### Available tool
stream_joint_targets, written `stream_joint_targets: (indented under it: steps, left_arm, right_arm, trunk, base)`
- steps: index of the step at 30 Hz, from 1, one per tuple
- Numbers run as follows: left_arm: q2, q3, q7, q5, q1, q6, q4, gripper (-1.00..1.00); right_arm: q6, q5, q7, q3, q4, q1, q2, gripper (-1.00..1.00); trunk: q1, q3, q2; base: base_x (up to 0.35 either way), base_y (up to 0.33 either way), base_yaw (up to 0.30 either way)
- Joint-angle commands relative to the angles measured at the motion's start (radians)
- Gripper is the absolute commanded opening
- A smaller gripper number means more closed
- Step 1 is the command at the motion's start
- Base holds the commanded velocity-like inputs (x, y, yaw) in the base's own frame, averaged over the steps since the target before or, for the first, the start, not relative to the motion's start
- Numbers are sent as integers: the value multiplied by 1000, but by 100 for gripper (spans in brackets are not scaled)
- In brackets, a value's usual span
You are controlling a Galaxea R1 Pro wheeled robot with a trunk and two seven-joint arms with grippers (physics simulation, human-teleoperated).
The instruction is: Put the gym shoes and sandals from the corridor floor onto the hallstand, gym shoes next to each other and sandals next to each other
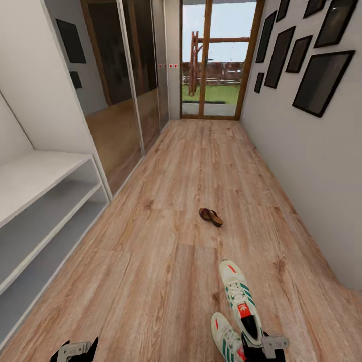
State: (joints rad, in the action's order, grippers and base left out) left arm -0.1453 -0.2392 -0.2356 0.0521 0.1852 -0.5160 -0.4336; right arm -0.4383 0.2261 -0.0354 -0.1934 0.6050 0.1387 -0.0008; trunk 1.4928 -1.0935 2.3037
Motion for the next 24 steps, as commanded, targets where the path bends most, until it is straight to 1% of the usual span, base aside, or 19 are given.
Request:
stream_joint_targets:
  steps: [1,3,5,14,24]
  left_arm:
    - [0,-5,-10,6,0,-1,1,100]
    - [1,-5,-10,6,0,-1,1,100]
    - [1,-5,-10,7,0,-1,1,100]
    - [1,-5,-10,8,0,-1,1,100]
    - [1,-3,-10,7,0,-1,1,100]
  right_arm:
    - [-4,11,-4,-14,-1,1,1,-100]
    - [-4,12,-4,-40,-1,1,-2,-100]
    - [-4,12,-4,-51,-3,1,-4,-100]
    - [-5,12,-3,-59,-5,1,-5,-100]
    - [-4,12,-3,-58,2,1,2,-100]
  trunk:
    - [0,-1,0]
    - [0,-1,0]
    - [0,-1,0]
    - [0,2,0]
    - [0,4,0]
  base:
    - [0,0,-296]
    - [-32,29,-297]
    - [-133,124,-297]
    - [-214,203,-297]
    - [-229,228,-298]
